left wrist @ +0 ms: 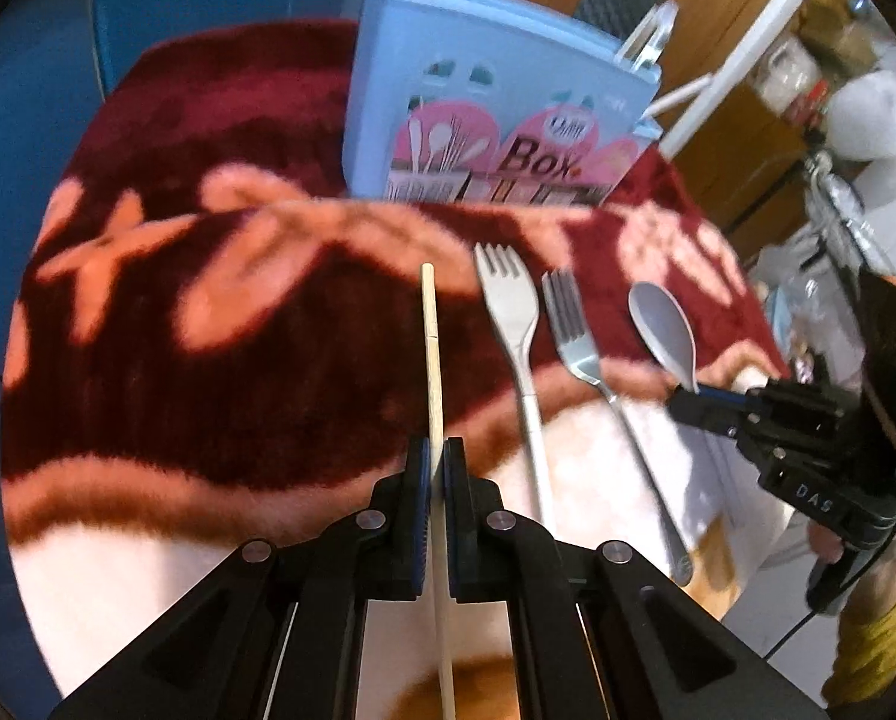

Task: Organize utensils
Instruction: 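Lift the chopstick and white spoon over the blue holder and open both tools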

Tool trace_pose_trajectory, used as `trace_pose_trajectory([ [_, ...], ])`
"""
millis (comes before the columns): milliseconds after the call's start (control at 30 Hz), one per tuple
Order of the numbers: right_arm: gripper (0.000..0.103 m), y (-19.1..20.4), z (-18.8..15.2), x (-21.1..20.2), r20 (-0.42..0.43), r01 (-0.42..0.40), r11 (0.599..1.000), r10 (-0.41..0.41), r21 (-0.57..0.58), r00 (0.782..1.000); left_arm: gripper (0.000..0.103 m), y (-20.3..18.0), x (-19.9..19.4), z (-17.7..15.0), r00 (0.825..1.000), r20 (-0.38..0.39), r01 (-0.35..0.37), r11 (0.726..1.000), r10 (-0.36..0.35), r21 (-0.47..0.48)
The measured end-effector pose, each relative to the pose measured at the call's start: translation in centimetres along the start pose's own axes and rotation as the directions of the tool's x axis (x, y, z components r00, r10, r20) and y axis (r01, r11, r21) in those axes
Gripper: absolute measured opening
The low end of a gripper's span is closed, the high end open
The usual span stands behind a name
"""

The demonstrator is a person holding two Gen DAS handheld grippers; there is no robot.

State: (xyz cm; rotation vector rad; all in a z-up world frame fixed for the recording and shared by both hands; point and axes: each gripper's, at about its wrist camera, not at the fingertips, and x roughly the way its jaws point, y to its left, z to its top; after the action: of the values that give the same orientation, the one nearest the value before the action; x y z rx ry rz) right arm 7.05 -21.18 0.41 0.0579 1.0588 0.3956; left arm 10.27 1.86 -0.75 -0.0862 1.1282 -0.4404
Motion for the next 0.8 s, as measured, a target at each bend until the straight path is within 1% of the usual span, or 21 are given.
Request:
trace_pose_trajectory([
  [67,0.007,0.0,-0.5,-1.0,0.056,-0.01,1.0,0.01,0.001,0.998,0.004,-0.2,-1.0,-0.6,0.997,0.075,0.014,1.0,-0.014,0.0],
  [133,0.007,-0.1,-0.9,-1.9,0.116,-0.017,1.0,0.017,0.0,0.993,0.004,-0.6,-1.9,-1.2,0.99,0.139,0.025,1.0,-0.026,0.008],
  [200,0.007,-0.2,-1.5,-2.8,0.171,-0.036,0.999,0.034,0.012,0.985,0.004,-1.3,-2.8,-1.7,0.977,0.211,0.035,0.999,-0.038,0.019],
  [300,0.007,-0.2,-2.1,-3.8,0.254,-0.06,0.998,0.052,0.026,0.966,0.004,-2.7,-3.4,-2.0,0.958,0.279,0.058,0.998,-0.064,0.029],
  [333,0.007,-0.2,-2.4,-4.3,0.29,-0.063,0.998,0.052,0.031,0.956,0.004,-3.0,-3.7,-2.2,0.95,0.304,0.069,0.997,-0.075,0.03],
  [400,0.007,-0.2,-2.4,-4.8,0.337,-0.067,0.997,0.05,0.039,0.94,0.004,-3.5,-4.4,-2.2,0.936,0.34,0.081,0.996,-0.088,0.037],
  [500,0.007,-0.3,-2.4,-5.9,0.398,-0.057,0.998,0.036,0.041,0.917,0.004,-4.3,-5.3,-2.0,0.911,0.4,0.081,0.995,-0.095,0.052],
  [567,0.007,-0.1,-2.3,-6.7,0.437,-0.036,0.999,0.018,0.033,0.899,0.004,-4.6,-6.1,-1.7,0.893,0.441,0.067,0.996,-0.087,0.062],
  [600,0.007,0.0,-2.3,-7.0,0.45,-0.03,0.999,0.013,0.029,0.893,0.004,-4.8,-6.4,-1.6,0.883,0.463,0.055,0.996,-0.08,0.067],
  [633,0.007,0.1,-2.2,-7.4,0.472,-0.018,1.0,0.006,0.02,0.882,0.004,-5.0,-6.8,-1.4,0.87,0.487,0.045,0.997,-0.074,0.07],
  [733,0.007,0.3,-2.0,-8.2,0.506,0.005,1.0,-0.008,0.007,0.862,0.004,-5.2,-7.4,-0.7,0.846,0.53,0.031,0.997,-0.064,0.071],
  [800,0.007,0.4,-1.7,-8.5,0.528,0.016,1.0,-0.014,0.001,0.849,0.004,-5.3,-7.6,-0.2,0.836,0.546,0.025,0.997,-0.057,0.067],
])
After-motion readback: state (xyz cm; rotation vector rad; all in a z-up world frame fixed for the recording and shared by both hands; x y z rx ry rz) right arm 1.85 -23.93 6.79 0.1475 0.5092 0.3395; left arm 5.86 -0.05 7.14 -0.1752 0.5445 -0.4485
